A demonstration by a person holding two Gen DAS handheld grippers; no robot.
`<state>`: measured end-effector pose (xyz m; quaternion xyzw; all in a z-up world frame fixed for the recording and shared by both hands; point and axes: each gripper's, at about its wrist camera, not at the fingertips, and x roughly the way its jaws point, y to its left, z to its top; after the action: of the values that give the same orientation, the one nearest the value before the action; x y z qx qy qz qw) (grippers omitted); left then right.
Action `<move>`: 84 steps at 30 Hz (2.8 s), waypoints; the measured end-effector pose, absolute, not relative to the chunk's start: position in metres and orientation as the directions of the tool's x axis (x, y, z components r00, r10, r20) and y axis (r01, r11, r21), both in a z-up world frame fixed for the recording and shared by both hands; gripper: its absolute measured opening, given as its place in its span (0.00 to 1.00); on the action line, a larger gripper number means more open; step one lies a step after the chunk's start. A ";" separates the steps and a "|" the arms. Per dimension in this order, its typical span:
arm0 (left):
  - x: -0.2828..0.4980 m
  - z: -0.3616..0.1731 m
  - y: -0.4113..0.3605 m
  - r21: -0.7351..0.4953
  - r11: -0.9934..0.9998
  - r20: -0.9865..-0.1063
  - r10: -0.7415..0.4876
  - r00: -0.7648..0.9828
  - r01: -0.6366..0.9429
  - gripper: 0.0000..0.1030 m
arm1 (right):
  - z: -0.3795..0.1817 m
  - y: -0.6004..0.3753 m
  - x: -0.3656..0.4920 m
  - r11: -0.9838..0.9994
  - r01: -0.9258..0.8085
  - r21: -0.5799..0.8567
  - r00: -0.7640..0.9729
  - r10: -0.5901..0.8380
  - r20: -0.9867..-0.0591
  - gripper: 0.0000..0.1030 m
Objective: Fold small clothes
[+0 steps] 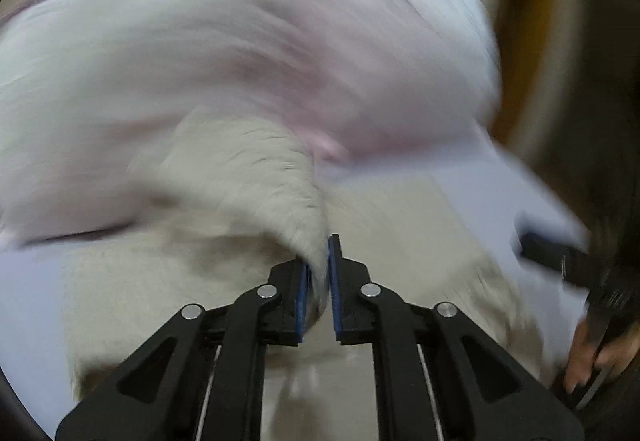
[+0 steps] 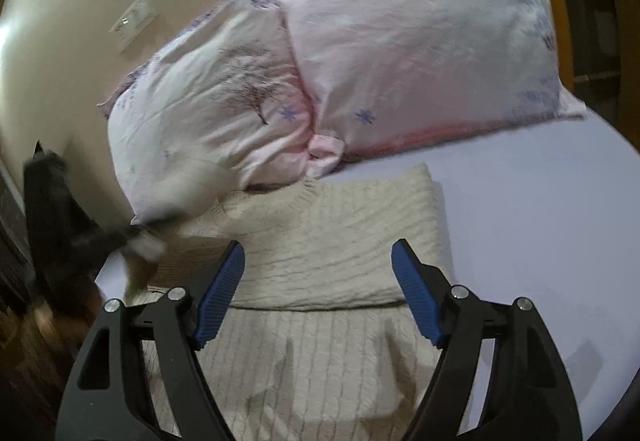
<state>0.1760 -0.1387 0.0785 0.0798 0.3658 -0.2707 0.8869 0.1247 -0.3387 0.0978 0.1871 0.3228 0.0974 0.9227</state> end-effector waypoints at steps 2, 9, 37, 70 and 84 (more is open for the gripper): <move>0.165 0.061 -0.165 -0.063 0.805 -0.736 -0.437 0.518 0.590 0.10 | 0.094 -0.347 0.125 0.903 -0.049 0.427 0.759 0.312 -0.572 0.73; 0.134 0.091 -0.046 -0.180 0.880 -0.650 -0.441 0.618 0.439 0.52 | 0.074 -0.366 0.145 0.840 -0.034 0.542 0.684 0.415 -0.600 0.47; 0.026 0.033 0.112 -0.337 0.926 -0.734 -0.371 0.568 0.170 0.64 | 0.049 -0.392 0.117 0.779 0.241 0.579 0.728 0.249 -0.639 0.49; 0.107 0.087 0.131 -0.561 0.806 -0.542 -0.532 0.650 0.192 0.10 | 0.079 -0.403 0.089 0.408 -0.215 0.887 0.699 0.699 -0.152 0.07; 0.294 0.025 0.124 -0.652 0.757 -0.640 -0.519 0.567 -0.042 0.23 | 0.018 -0.413 0.261 0.368 0.164 0.915 0.780 0.519 -0.349 0.57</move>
<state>0.2943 0.1236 0.0252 -0.3173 0.4425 -0.1442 0.8263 0.2613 -0.4135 0.0183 0.5500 0.3105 0.1157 0.7667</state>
